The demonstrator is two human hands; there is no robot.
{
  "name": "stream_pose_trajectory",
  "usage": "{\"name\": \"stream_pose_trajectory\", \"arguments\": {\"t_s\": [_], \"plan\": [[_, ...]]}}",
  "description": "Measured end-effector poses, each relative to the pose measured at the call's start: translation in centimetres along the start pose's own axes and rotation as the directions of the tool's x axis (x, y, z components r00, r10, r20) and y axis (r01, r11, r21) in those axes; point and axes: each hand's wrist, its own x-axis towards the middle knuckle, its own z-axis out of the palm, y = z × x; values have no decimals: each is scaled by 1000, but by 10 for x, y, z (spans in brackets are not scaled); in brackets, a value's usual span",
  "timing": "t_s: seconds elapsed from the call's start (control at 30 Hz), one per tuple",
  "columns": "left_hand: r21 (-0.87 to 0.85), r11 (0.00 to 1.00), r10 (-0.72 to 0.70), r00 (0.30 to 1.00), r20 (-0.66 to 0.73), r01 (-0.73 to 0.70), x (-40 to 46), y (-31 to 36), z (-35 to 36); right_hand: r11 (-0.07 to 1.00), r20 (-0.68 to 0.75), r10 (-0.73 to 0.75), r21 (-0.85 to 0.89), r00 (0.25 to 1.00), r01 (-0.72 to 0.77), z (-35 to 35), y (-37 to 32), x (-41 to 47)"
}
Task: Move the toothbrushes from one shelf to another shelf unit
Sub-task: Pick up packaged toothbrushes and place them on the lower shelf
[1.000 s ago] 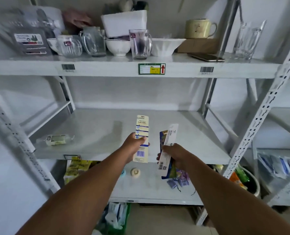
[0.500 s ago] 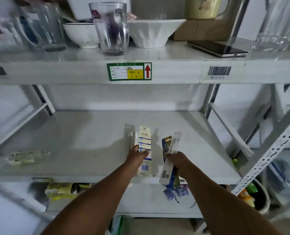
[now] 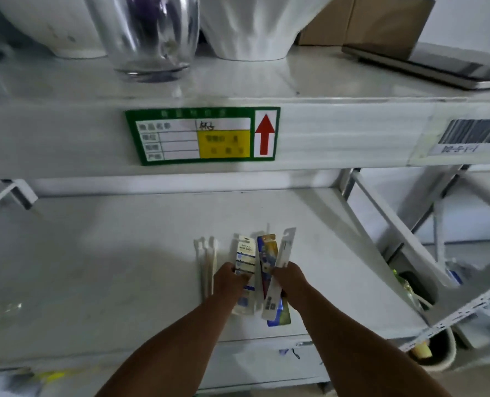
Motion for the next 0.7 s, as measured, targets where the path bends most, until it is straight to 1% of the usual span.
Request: {"name": "stream_pose_trajectory", "arguments": {"t_s": [0.07,0.13,0.27,0.33,0.4,0.43,0.57,0.67,0.7], "plan": [[45,999,13,999,-45,-11,6,-1,4,997,-44,-31,-74,999,28,5,-2,11],[77,997,30,997,-76,-24,9,1,7,978,-94,-79,-198,992,59,10,-9,11],[171,985,59,992,-108,-40,14,-1,12,929,-125,-143,-360,982,90,22,-18,17],[207,977,79,990,-120,-53,16,-2,11,877,-140,-177,-472,974,91,26,-14,24],[189,980,78,989,-126,-54,17,-2,10,801,-124,-210,-590,970,97,27,-11,27],[187,981,80,989,-127,-55,18,-3,10,799,-118,-220,-591,968,110,26,-9,30],[229,971,93,988,-127,-62,20,-5,7,866,-98,-235,-473,967,163,15,-11,26],[209,975,102,987,-123,-75,22,-8,7,899,-70,-220,-401,973,175,5,-14,29],[201,977,104,987,-121,-78,22,-9,7,898,-62,-223,-400,973,180,2,-15,30]]}}
